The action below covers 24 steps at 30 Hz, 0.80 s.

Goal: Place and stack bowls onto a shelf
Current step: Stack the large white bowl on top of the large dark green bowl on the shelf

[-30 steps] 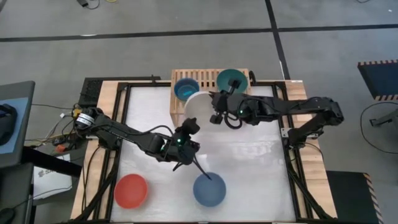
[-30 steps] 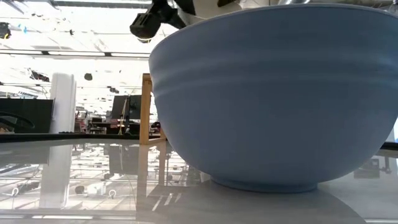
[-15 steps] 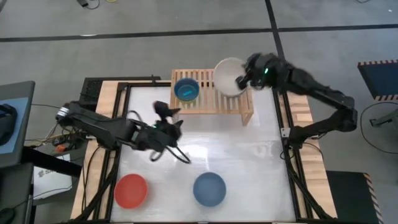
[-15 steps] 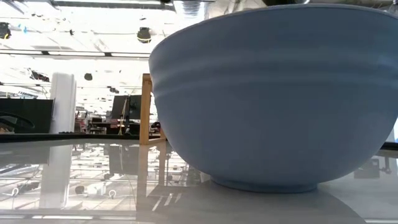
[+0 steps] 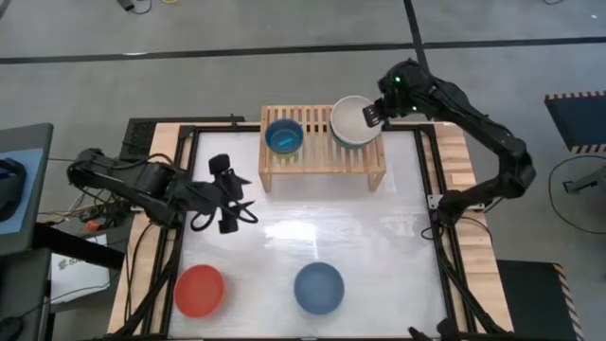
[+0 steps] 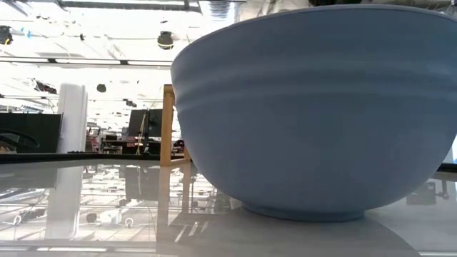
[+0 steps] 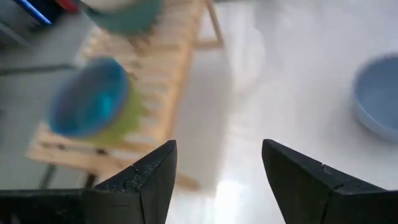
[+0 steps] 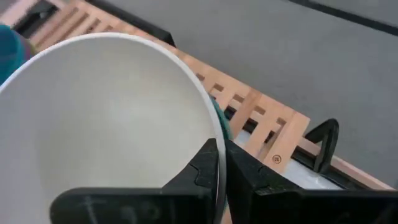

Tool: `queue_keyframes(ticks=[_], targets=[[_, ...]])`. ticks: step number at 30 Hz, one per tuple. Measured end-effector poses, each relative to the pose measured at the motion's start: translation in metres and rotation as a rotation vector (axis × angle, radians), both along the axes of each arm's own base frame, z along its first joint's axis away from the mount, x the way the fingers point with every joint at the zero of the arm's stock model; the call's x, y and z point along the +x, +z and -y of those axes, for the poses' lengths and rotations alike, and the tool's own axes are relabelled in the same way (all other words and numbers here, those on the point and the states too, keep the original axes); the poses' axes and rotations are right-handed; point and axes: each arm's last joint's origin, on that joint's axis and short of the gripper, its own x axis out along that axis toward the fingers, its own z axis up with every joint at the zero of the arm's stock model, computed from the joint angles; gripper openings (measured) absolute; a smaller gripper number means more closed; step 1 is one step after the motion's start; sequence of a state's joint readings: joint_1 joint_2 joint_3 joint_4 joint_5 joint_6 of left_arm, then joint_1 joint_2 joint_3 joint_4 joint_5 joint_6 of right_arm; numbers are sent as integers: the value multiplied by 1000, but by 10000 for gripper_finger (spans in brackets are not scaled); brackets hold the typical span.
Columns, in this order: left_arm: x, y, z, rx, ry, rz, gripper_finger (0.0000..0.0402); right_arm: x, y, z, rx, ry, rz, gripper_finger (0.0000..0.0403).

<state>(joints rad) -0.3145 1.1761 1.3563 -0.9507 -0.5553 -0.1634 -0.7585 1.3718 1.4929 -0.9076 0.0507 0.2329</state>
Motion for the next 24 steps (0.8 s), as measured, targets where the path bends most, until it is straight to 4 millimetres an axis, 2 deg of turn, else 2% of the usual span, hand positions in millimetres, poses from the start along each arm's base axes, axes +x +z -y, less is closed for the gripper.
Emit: queue_keyframes(ticks=[4, 7, 13, 16, 19, 24], targets=[[-4, -15, 2, -85, -11, -104, 224, 3, -4, 4, 7, 8, -14, 67], [-6, -25, 4, -123, -6, -152, 224, 3, -2, 3, -10, 23, -14, 104], [-12, -46, 11, -197, -47, -278, 224, -8, 14, -9, -65, 32, 42, 199], [-14, -63, 16, -256, -91, -361, 224, -18, 24, -19, -96, 33, 62, 232], [-18, -82, 20, -292, -113, -441, 224, -24, 25, -24, -105, 22, 84, 240], [-24, -109, 22, -300, -80, -532, 224, -22, 6, -22, -55, 5, 41, 218]])
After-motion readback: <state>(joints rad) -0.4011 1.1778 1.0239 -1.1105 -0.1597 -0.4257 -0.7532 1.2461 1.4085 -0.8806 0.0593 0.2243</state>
